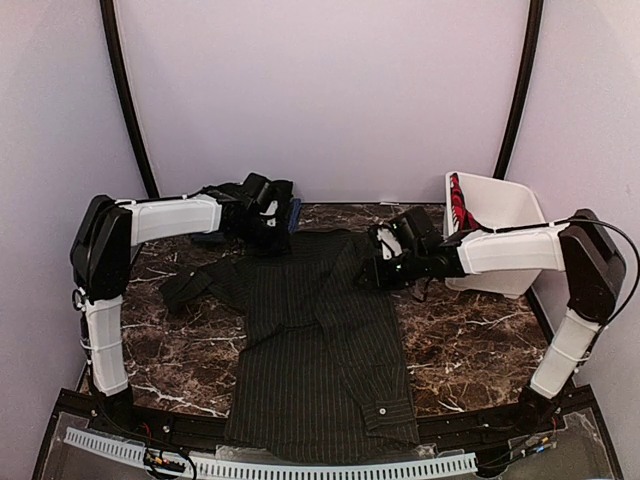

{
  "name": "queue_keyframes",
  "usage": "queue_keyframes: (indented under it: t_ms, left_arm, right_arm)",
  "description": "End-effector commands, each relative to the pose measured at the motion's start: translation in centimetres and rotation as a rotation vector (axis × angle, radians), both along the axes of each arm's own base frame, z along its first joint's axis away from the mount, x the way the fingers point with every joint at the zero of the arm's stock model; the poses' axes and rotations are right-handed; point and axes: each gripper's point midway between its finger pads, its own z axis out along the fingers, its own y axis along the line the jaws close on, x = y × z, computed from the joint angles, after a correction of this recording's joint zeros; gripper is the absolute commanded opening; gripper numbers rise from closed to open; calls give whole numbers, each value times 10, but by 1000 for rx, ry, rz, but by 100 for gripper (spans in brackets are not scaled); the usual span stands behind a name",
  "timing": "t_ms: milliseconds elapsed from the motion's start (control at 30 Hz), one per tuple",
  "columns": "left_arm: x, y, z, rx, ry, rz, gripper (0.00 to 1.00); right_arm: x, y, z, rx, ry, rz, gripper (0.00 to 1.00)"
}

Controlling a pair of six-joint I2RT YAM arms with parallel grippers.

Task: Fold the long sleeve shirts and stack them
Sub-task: Adjust the 1/3-folded shirt at the center of the board.

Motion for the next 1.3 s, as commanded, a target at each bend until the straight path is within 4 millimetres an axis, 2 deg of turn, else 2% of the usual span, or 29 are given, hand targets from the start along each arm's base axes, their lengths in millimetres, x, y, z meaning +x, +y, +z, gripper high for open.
queue_keyframes:
  t_ms: [0, 33, 67, 100, 167, 467, 567, 733, 800, 833, 967, 1133, 1167, 1267]
  left_arm:
    - [30, 8, -21, 40, -30, 10, 23]
    - [35, 11, -33, 57, -19, 10, 23]
    - [42, 10, -31, 59, -29, 12, 23]
    - [46, 14, -44, 84, -16, 14, 23]
    - [56, 19, -53, 102, -12, 22, 23]
    - [92, 37, -80, 167, -13, 31, 22]
    - [104, 38, -82, 183, -25, 25, 21]
    - [117, 34, -79, 188, -52, 3, 21]
    - [126, 30, -70, 171, -73, 0, 21]
    - [125, 28, -72, 165, -64, -7, 22]
    - [132, 19, -51, 128, -91, -27, 23]
    - [139, 7, -4, 65, -148, -56, 32]
    - [138, 6, 1, 58, -147, -60, 34]
    - [137, 4, 33, 27, -185, -60, 36]
  right_arm:
    - [54, 10, 21, 12, -114, -56, 48]
    - [64, 13, 21, 22, -121, -63, 48]
    - [75, 15, 20, 32, -127, -71, 47]
    - [83, 18, 19, 44, -124, -71, 47]
    - [98, 26, 16, 61, -120, -65, 46]
    - [142, 43, -20, 78, -53, -99, 32]
    - [157, 40, -38, 40, -30, -147, 30]
    - [177, 22, -64, 9, 1, -244, 30]
    - [182, 18, -70, 12, 15, -267, 30]
    - [184, 16, -73, 11, 22, -272, 30]
    - [192, 15, -72, 16, 13, -283, 30]
    - [202, 13, -69, 28, 15, -286, 31]
    - [203, 12, -66, 34, 11, -284, 31]
    - [202, 16, -55, 56, -5, -260, 35]
